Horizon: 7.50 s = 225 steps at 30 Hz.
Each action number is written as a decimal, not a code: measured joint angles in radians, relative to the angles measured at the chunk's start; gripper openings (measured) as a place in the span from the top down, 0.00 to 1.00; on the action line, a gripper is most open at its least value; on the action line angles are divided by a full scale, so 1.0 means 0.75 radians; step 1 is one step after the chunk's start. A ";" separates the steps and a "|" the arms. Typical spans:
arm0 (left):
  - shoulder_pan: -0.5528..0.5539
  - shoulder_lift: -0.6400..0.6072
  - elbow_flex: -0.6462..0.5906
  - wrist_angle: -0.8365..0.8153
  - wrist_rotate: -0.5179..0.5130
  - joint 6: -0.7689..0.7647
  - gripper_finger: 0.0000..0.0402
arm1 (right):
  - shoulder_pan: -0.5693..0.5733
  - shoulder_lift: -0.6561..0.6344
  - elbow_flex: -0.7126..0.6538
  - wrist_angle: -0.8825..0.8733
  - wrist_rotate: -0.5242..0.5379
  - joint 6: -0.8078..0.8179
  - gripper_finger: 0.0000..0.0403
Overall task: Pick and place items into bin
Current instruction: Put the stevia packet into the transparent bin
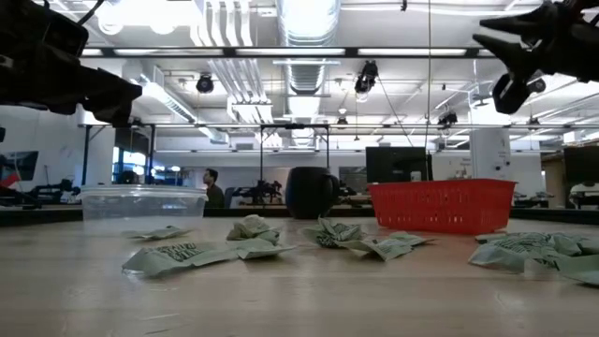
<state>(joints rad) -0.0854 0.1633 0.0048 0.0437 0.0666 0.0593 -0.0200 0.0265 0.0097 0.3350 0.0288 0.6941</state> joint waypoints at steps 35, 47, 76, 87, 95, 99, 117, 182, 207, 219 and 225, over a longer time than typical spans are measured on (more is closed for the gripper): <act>0.000 -0.002 0.003 1.311 -0.027 -0.535 0.62 | 0.001 0.093 0.000 0.083 0.265 -0.088 0.83; 0.000 0.323 0.140 1.350 -0.034 -0.635 0.62 | 0.001 0.098 0.000 0.092 0.276 0.013 0.83; -0.045 1.174 0.790 1.114 0.159 -0.785 0.65 | 0.004 0.526 0.561 0.165 -0.254 -0.427 0.83; -0.057 1.103 0.768 1.038 0.160 -0.787 0.65 | 0.004 0.800 1.017 -0.386 -0.263 -0.686 0.83; -0.057 1.028 0.782 0.878 0.133 -0.711 0.65 | 0.004 0.871 1.120 -0.548 -0.259 -0.704 0.83; -0.057 0.990 0.782 0.845 0.104 -0.667 0.65 | 0.004 0.898 1.122 -0.573 -0.259 -0.645 0.83; -0.447 1.034 0.951 0.122 -0.171 -0.891 0.65 | 0.075 1.063 1.117 -0.648 -0.249 -0.620 0.83; -0.834 1.962 1.413 -0.841 -0.114 -0.057 0.65 | 0.076 1.257 1.116 -0.646 -0.245 -0.657 0.83; -0.838 2.041 1.238 -0.586 -0.056 -0.111 0.45 | 0.076 1.257 1.116 -0.673 -0.246 -0.657 0.83; -0.833 2.101 1.281 -0.602 -0.061 -0.205 0.47 | 0.076 1.257 1.115 -0.692 -0.204 -0.658 0.83; -0.831 2.090 1.272 -0.593 -0.066 -0.319 0.59 | 0.075 1.257 1.115 -0.692 -0.178 -0.662 0.83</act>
<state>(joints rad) -0.7085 1.7306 0.9588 -0.4009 0.0168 -0.1803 0.0364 0.9691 0.8459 -0.1837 -0.1048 0.1974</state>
